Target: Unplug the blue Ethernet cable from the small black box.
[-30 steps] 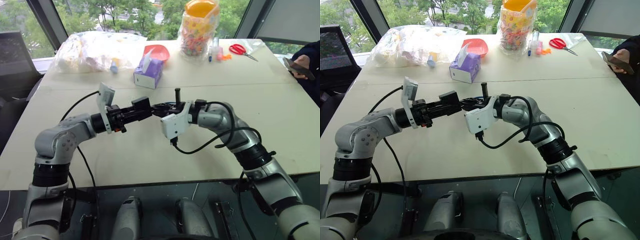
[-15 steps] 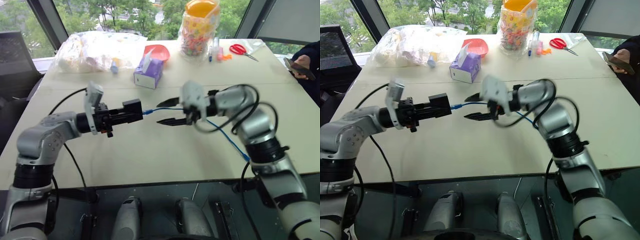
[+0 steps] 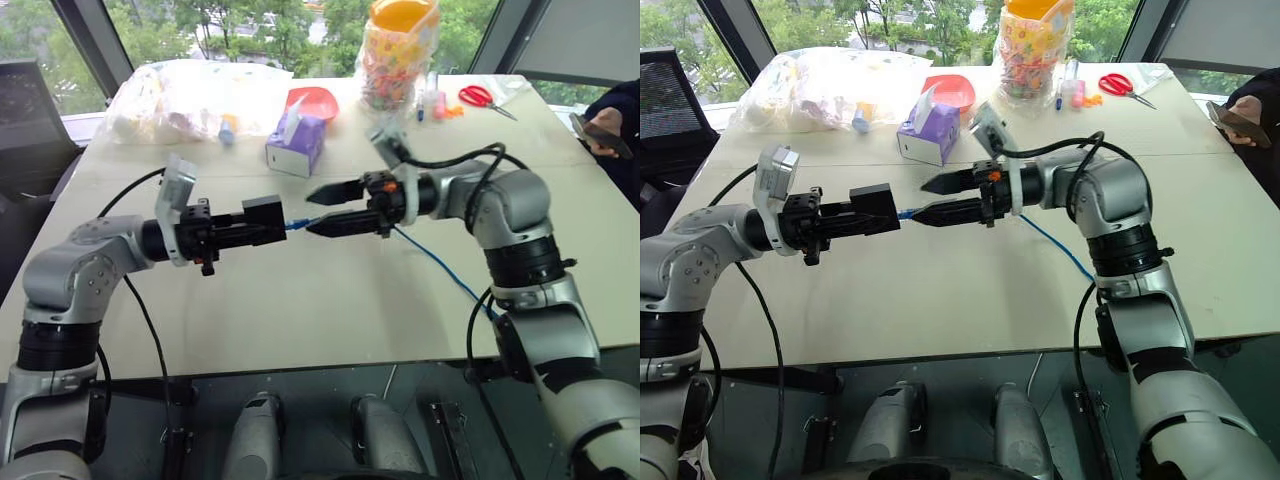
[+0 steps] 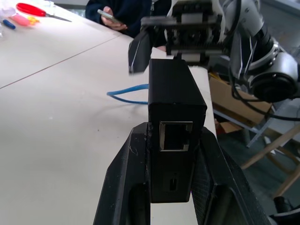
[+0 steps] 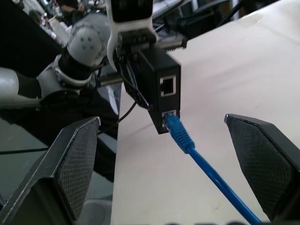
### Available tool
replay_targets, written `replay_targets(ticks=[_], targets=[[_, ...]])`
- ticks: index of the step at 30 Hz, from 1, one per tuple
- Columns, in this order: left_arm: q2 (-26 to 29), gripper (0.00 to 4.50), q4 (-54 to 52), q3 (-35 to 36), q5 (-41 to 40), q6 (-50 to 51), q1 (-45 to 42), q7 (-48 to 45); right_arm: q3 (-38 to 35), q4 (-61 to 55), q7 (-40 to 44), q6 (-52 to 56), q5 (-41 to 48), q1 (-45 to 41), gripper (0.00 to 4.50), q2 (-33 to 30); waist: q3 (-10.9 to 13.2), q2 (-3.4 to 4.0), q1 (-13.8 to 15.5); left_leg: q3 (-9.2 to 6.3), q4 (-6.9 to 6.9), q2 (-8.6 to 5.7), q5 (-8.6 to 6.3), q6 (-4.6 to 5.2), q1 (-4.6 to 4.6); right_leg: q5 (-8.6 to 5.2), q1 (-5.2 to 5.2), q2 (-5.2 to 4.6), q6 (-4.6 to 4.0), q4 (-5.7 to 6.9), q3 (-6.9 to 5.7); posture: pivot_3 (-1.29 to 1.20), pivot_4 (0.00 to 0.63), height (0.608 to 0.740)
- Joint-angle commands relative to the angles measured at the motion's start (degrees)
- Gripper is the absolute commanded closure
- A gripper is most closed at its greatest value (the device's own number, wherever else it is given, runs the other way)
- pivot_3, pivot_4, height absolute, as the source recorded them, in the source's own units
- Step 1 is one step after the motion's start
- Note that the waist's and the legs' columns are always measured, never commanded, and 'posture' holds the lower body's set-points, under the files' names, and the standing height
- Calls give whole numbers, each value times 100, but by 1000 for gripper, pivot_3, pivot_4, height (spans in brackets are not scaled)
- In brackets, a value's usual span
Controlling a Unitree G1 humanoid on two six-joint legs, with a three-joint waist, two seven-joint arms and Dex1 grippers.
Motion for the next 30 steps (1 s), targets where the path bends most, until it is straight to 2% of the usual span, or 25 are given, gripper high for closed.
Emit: replay_targets(ticks=[1,2,3,4,8,30], targets=[[33,3979,-66,183,-126,12,-141,6,-26,-133,29,-97,37,-83,54,12,0,0,7,0,1,0,0,0,0,0,0,0,0,0,0,0,150,735],[28,3979,-63,190,-135,19,-143,16,-10,-142,24,-94,43,-78,54,17,0,0,8,0,2,0,0,0,-2,0,0,0,0,0,0,0,150,735],[19,3979,-60,200,-156,41,-152,32,30,-191,23,-108,36,-54,569,24,0,0,7,0,5,0,0,0,-3,0,0,0,0,0,0,0,150,735],[15,3979,-60,203,-163,51,-156,40,58,-230,22,-119,33,-35,830,30,0,0,6,0,5,0,0,0,-3,0,0,0,0,0,0,0,150,735],[22,3979,-74,179,-145,55,-147,46,119,-291,-31,-115,31,-27,2813,68,0,0,-1,-1,4,0,0,0,-3,0,1,0,0,0,0,0,150,735],[-58,3979,-202,84,-99,12,-43,110,283,-250,-46,-266,-135,-159,2813,201,0,0,2,-1,4,0,0,0,-3,0,0,1,1,0,0,0,150,735]])
